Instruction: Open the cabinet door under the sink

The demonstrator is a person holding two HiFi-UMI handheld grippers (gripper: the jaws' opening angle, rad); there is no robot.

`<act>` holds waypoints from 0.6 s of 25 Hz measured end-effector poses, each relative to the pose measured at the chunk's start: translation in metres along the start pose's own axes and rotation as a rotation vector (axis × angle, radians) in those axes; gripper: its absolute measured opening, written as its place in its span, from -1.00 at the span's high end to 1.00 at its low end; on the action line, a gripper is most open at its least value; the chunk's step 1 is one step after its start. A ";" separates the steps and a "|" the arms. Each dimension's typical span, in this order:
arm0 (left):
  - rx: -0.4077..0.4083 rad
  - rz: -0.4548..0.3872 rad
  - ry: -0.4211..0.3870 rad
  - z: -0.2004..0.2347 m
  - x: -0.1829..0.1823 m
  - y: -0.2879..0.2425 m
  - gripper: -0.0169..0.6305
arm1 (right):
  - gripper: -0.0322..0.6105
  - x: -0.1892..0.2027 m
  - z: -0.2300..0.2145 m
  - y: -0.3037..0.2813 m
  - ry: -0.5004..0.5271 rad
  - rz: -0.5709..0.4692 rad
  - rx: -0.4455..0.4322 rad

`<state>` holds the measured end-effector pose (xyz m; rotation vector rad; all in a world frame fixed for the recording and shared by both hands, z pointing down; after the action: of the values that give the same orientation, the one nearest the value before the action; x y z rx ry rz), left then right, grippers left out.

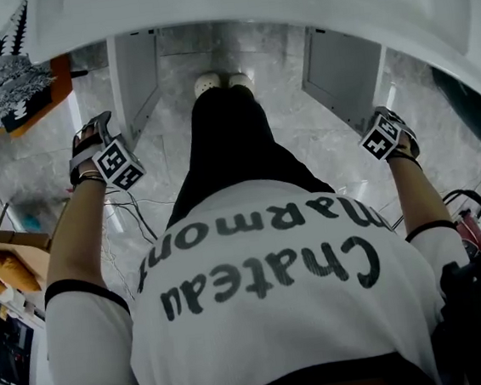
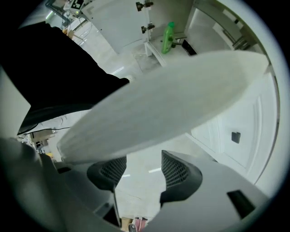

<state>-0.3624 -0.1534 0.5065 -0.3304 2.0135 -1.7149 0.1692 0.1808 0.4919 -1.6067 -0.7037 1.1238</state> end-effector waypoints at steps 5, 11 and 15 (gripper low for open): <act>-0.032 0.058 0.069 0.010 0.012 0.006 0.13 | 0.18 0.013 -0.007 0.007 -0.092 0.014 0.045; -0.067 0.076 0.174 0.017 0.027 0.020 0.13 | 0.33 0.022 -0.012 0.026 -0.251 -0.001 0.080; -0.107 0.059 0.427 0.027 0.038 0.036 0.13 | 0.83 0.029 -0.016 0.044 -0.396 -0.055 0.106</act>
<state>-0.3772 -0.1880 0.4613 0.0707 2.3923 -1.7565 0.1915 0.1850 0.4417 -1.2797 -0.9217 1.4321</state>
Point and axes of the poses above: the fingertips, and each gripper's own axes: y backward along the fingers, z to its left, x out of its underside, the point moved 8 cm from there along y, backward along the fingers, and after that the axes turned 11 degrees about -y, right-handed, at the moved point
